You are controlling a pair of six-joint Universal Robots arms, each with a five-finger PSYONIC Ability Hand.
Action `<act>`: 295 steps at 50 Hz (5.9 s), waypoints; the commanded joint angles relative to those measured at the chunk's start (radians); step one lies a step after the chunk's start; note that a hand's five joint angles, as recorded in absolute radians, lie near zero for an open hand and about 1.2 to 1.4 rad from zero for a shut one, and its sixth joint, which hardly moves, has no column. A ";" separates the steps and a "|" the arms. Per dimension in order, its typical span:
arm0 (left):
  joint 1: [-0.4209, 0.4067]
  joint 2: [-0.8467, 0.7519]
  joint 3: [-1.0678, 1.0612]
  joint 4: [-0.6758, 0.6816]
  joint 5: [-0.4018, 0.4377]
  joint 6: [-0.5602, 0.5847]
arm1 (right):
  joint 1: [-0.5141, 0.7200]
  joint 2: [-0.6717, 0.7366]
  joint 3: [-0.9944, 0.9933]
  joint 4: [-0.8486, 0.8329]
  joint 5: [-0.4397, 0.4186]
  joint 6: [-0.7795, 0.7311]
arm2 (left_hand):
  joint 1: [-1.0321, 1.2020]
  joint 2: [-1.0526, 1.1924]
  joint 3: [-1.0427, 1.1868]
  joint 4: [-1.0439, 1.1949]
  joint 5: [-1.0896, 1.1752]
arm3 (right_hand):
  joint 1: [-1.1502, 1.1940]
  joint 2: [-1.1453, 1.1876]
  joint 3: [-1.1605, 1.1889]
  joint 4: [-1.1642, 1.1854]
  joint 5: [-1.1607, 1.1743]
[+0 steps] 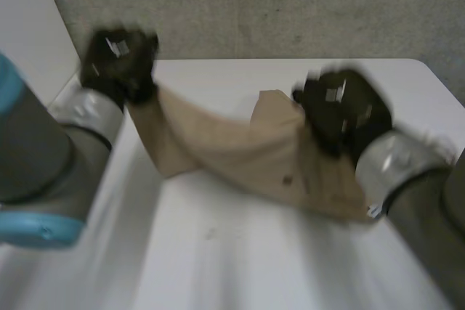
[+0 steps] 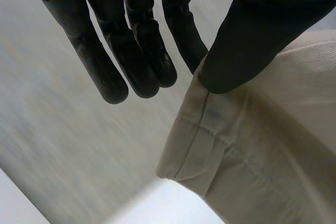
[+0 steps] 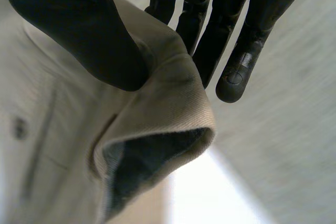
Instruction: Fold the shorts.
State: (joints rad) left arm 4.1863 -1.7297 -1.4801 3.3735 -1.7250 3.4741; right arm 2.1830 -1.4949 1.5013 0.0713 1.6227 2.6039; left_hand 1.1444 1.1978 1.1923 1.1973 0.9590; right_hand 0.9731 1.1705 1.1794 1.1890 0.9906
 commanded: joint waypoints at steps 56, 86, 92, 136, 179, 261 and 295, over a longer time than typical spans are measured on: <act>-0.057 0.558 -0.025 -0.318 -0.087 0.157 | -0.063 -0.246 -0.177 0.215 -0.050 -0.031 | 0.252 0.198 0.204 0.199 0.263 | 0.423 0.226 0.217 0.207 0.231; 0.028 -0.364 0.369 -0.117 -0.051 0.191 | -0.106 0.389 -0.329 -0.023 -0.035 -0.099 | 0.252 0.198 0.204 0.199 0.263 | 0.423 0.226 0.217 0.207 0.231; 0.028 -0.467 0.573 0.194 -0.053 0.379 | -0.097 0.439 -0.413 -0.321 -0.003 -0.099 | 0.252 0.198 0.204 0.199 0.263 | 0.423 0.226 0.217 0.207 0.231; -0.017 -0.496 -0.203 0.437 -0.051 0.246 | -0.109 0.530 -0.076 -0.291 -0.049 -0.142 | 0.252 0.198 0.204 0.199 0.263 | 0.423 0.226 0.217 0.207 0.231; -0.077 0.052 -0.479 -0.220 -0.015 0.178 | -0.226 0.033 0.402 0.164 -0.194 -0.418 | -0.128 -0.181 -0.176 -0.181 -0.117 | 0.423 0.226 0.217 0.207 0.231; 0.006 0.380 -0.494 -0.632 0.146 0.255 | -0.354 -0.234 0.478 0.496 -0.288 -0.510 | 0.252 0.198 0.204 0.199 0.263 | 0.423 0.226 0.217 0.207 0.231; -0.003 -0.004 -0.325 -0.353 0.229 -0.148 | -0.427 0.120 0.329 0.183 -0.310 -0.168 | -0.584 -0.638 -0.632 -0.637 -0.574 | 0.423 0.226 0.217 0.207 0.231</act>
State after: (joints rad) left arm 4.1856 -1.6883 -1.7969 3.0258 -1.4926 3.3820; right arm 1.7372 -1.3775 1.8182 0.2515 1.2995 2.4451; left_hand 0.5030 0.5084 0.5146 0.5015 0.3263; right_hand 0.9807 1.1704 1.2096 1.1935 0.9978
